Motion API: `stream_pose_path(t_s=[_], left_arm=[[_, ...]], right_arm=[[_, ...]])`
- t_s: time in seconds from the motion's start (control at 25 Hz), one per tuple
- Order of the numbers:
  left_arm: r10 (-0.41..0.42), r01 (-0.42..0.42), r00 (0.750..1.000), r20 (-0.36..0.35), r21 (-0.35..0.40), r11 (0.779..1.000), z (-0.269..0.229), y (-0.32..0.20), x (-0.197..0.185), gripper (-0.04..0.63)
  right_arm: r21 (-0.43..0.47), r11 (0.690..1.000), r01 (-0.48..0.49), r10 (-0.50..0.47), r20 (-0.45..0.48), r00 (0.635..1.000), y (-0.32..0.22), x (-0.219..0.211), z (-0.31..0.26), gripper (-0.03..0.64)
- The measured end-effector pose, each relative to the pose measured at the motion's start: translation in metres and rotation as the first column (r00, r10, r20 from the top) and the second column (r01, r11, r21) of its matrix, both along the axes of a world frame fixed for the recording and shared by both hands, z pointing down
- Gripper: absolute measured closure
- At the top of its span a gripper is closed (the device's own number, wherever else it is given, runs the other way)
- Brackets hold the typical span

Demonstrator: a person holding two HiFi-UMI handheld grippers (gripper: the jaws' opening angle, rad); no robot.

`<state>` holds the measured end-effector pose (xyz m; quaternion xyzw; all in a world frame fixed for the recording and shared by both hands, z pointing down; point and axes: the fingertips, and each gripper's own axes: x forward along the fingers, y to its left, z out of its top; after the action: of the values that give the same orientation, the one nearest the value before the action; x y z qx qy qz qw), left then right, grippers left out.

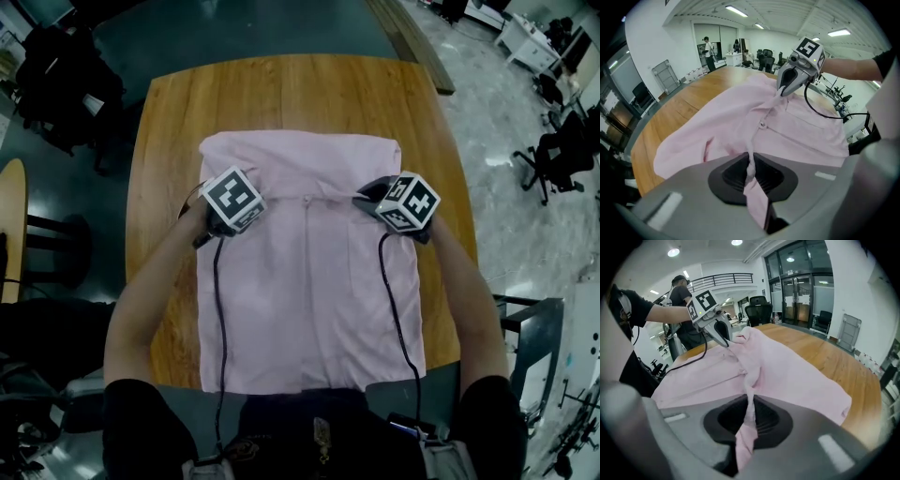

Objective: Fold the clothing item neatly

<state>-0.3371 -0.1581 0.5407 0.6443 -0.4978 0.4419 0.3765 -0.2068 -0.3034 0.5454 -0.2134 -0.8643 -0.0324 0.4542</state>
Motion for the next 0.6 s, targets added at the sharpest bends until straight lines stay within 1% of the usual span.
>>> stream_pose_path(t_s=[0.12, 0.2, 0.28, 0.4, 0.48, 0.6], left_arm=[[-0.029, 0.028, 1.000, 0.011, 0.068, 0.997, 0.010, -0.009, 0.006, 0.560], [-0.056, 0.055, 0.998, 0.015, 0.088, 0.995, 0.018, -0.009, 0.012, 0.555], [-0.078, 0.077, 0.997, 0.010, 0.092, 0.993, 0.028, -0.006, 0.022, 0.515], [-0.117, 0.117, 0.993, -0.004, 0.092, 0.989, 0.035, -0.002, 0.034, 0.405], [-0.142, 0.142, 0.990, -0.004, 0.119, 0.983, 0.027, 0.002, 0.038, 0.377], [-0.153, 0.150, 0.988, 0.001, 0.200, 0.968, -0.002, 0.009, 0.045, 0.362]], right_arm=[[-0.002, 1.000, 0.025, -0.025, -0.026, 0.999, 0.009, 0.000, 0.013, 0.589], [-0.002, 0.999, 0.035, -0.035, -0.030, 0.999, 0.014, 0.000, 0.019, 0.577], [-0.009, 0.999, 0.033, -0.033, -0.024, 0.999, 0.018, 0.000, 0.024, 0.548], [-0.011, 1.000, -0.003, 0.003, 0.004, 1.000, 0.020, 0.000, 0.026, 0.484], [-0.005, 1.000, -0.023, 0.023, 0.031, 0.999, 0.023, 0.000, 0.018, 0.435], [0.004, 1.000, -0.030, 0.029, 0.092, 0.995, 0.033, 0.005, -0.012, 0.424]])
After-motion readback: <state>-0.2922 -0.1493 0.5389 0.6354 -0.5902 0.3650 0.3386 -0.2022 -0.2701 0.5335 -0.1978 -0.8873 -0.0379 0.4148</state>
